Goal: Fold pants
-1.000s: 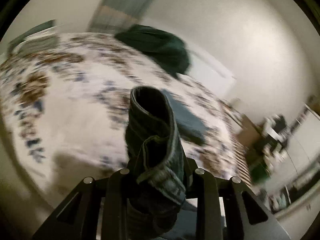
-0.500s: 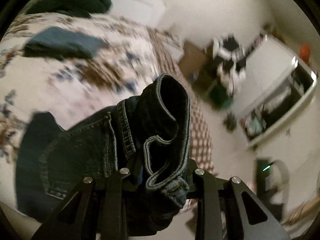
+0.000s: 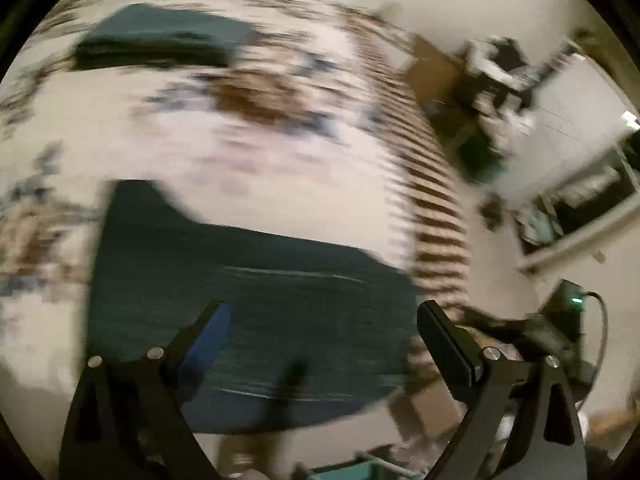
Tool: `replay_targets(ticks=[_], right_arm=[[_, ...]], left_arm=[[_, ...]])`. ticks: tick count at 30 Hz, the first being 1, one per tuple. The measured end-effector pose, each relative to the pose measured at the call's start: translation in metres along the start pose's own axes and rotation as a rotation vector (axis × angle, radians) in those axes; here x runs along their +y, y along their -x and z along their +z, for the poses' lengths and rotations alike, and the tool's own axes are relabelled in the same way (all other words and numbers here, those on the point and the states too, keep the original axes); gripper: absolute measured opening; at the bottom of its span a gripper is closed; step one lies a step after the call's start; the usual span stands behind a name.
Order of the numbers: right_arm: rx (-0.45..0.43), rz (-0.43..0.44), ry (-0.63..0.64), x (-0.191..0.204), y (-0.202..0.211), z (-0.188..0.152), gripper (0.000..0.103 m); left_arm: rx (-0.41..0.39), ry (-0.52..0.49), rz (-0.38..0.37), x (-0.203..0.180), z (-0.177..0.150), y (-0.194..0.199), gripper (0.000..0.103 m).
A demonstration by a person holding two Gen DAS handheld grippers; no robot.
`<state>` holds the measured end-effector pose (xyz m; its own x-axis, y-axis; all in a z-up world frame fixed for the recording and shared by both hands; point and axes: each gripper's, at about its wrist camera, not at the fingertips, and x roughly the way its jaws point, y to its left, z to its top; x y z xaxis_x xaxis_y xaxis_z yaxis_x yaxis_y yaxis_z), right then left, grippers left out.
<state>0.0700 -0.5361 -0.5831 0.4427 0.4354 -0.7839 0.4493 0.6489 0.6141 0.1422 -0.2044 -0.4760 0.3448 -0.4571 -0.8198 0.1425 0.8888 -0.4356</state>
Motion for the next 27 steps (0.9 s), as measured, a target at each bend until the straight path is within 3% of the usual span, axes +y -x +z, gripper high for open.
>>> replay_targets(ticks=[2,5,6,8,10,13,14,17,19,20,22,27], right_arm=[[0.073,0.05,0.014,0.009,-0.03,0.01,0.097],[0.217,0.003,-0.036,0.005,-0.083,0.017,0.097],[0.266,0.022,-0.077,0.0,-0.098,0.016,0.09],[0.267,0.076,-0.094,-0.001,-0.105,0.014,0.05],[0.278,0.076,-0.057,0.009,-0.1,0.013,0.024],[0.22,-0.021,0.027,0.018,-0.079,0.018,0.018],[0.224,-0.066,0.039,0.014,-0.078,0.022,0.018],[0.278,-0.041,-0.041,-0.001,-0.091,0.025,0.021],[0.291,-0.043,-0.039,0.004,-0.089,0.025,0.052],[0.288,-0.032,-0.054,0.004,-0.084,0.025,0.056],[0.244,0.039,-0.099,0.0,-0.065,0.018,0.077],[0.218,0.056,-0.178,-0.016,-0.045,-0.019,0.08]], left_arm=[[-0.001,0.048,0.062,0.036,0.005,0.0,0.095],[0.037,0.127,0.131,0.092,0.012,-0.011,0.095],[0.052,0.135,0.135,0.101,0.009,-0.014,0.095],[0.106,0.174,0.116,0.12,0.005,-0.025,0.095],[0.145,0.206,0.084,0.128,0.0,-0.035,0.095],[0.199,0.241,0.075,0.136,-0.007,-0.046,0.095],[0.21,0.254,0.067,0.139,-0.01,-0.05,0.095],[0.204,0.275,0.044,0.141,-0.013,-0.05,0.095],[0.201,0.275,0.035,0.137,-0.012,-0.048,0.095],[0.2,0.278,0.03,0.136,-0.012,-0.046,0.095],[0.186,0.285,-0.007,0.134,-0.013,-0.04,0.095],[0.201,0.282,-0.061,0.127,-0.02,-0.04,0.095]])
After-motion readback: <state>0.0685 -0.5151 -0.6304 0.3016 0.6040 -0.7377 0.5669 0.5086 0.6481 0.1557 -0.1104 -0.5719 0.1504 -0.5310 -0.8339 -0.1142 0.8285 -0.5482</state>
